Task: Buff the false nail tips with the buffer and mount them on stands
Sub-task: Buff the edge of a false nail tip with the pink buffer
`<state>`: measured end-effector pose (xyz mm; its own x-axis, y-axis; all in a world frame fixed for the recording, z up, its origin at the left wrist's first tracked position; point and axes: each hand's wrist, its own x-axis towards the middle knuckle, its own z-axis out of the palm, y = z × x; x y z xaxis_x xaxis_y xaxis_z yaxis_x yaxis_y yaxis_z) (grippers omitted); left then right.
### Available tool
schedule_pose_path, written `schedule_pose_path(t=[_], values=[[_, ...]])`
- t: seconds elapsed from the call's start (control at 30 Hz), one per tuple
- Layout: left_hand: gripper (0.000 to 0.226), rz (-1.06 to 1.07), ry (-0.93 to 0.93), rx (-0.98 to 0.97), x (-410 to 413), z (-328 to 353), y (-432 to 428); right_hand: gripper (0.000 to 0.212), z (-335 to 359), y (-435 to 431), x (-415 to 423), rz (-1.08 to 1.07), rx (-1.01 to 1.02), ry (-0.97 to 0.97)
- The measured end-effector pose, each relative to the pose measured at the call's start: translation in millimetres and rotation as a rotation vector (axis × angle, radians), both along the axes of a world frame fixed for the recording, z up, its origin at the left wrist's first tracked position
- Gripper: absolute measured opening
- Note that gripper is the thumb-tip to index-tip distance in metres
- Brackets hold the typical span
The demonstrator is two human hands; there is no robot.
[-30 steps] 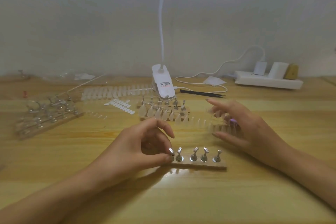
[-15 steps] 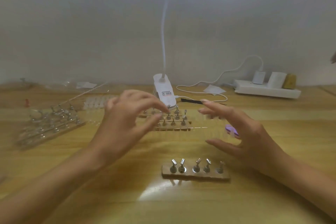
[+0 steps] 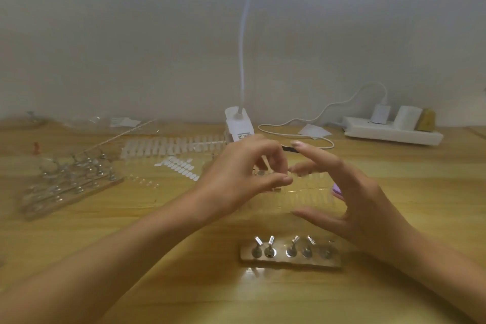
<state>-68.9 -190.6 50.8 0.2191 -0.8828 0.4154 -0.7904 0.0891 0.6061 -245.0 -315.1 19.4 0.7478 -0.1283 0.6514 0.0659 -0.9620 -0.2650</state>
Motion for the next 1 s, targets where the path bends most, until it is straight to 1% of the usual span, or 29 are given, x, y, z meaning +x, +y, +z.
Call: schedule_pose_path(t=[0.03,0.07,0.13,0.17,0.2,0.23,0.3,0.33,0.37,0.4,0.47,0.5,0.57,0.6,0.63,0.7,0.73,0.77,0.8,0.83,0.87,0.9,0.93,1.0], values=[[0.016,0.011,-0.089,-0.044,-1,-2,1,0.079,0,0,0,-0.011,0.022,0.011],[0.017,0.023,-0.223,-0.11,-2,-3,3,0.08,0,0,0,-0.017,0.04,0.022],[0.02,0.053,-0.553,-0.234,-4,-5,6,0.081,-1,-1,-1,-0.014,0.076,0.046],[0.021,0.058,-0.647,-0.277,-4,-7,7,0.081,-1,-2,-1,-0.006,0.099,0.057],[0.02,0.048,-0.637,-0.292,-4,-9,7,0.082,-1,-3,0,0.0,0.106,0.065],[0.018,0.036,-0.475,-0.276,-5,-9,9,0.082,0,-3,1,-0.004,0.073,0.064],[0.015,0.004,0.066,-0.183,-2,-8,12,0.083,0,-5,3,-0.042,-0.087,0.037],[0.014,0.007,0.243,-0.126,-1,-8,14,0.082,-1,-6,3,-0.056,-0.157,0.016],[0.014,0.02,0.346,-0.081,1,-10,14,0.08,-1,-7,4,-0.061,-0.2,-0.003],[0.014,0.032,0.41,-0.021,3,-12,14,0.077,-1,-7,4,-0.056,-0.222,-0.015],[0.015,0.046,0.434,0.092,2,-10,12,0.073,0,-7,4,-0.042,-0.263,-0.002],[0.015,0.068,0.355,0.131,3,-9,9,0.074,-1,-7,3,-0.037,-0.293,0.01],[0.018,0.118,0.084,0.204,5,-3,4,0.078,-4,-6,3,-0.029,-0.363,0.03],[0.019,0.112,0.002,0.225,5,-1,2,0.079,-6,-5,4,-0.021,-0.373,0.047],[0.018,0.084,0.002,0.228,5,1,0,0.08,-7,-5,4,-0.006,-0.351,0.065],[0.014,0.022,0.174,0.217,3,1,-2,0.087,-7,-6,3,0.05,-0.219,0.078],[0.013,0.007,0.267,0.206,2,0,-2,0.089,-6,-6,3,0.094,-0.103,0.077],[0.014,0.0,0.323,0.181,1,-1,-3,0.09,-7,-6,2,0.143,0.061,0.076],[0.014,0.001,0.321,0.147,1,-2,-3,0.089,-6,-6,2,0.184,0.267,0.067],[0.014,0.006,0.286,0.112,0,-4,-4,0.087,-6,-5,3,0.209,0.487,0.057],[0.014,0.007,0.241,0.082,-2,-6,-5,0.083,-6,-5,3,0.215,0.656,0.038],[0.015,-0.001,0.211,0.059,-5,-9,-6,0.08,-7,-7,4,0.204,0.74,0.015],[0.015,-0.012,0.196,0.041,-8,-11,-7,0.078,-8,-8,3,0.189,0.751,0.007],[0.017,0.005,0.117,0.026,-13,-14,-6,0.077,-8,-8,3,0.167,0.655,0.023]])
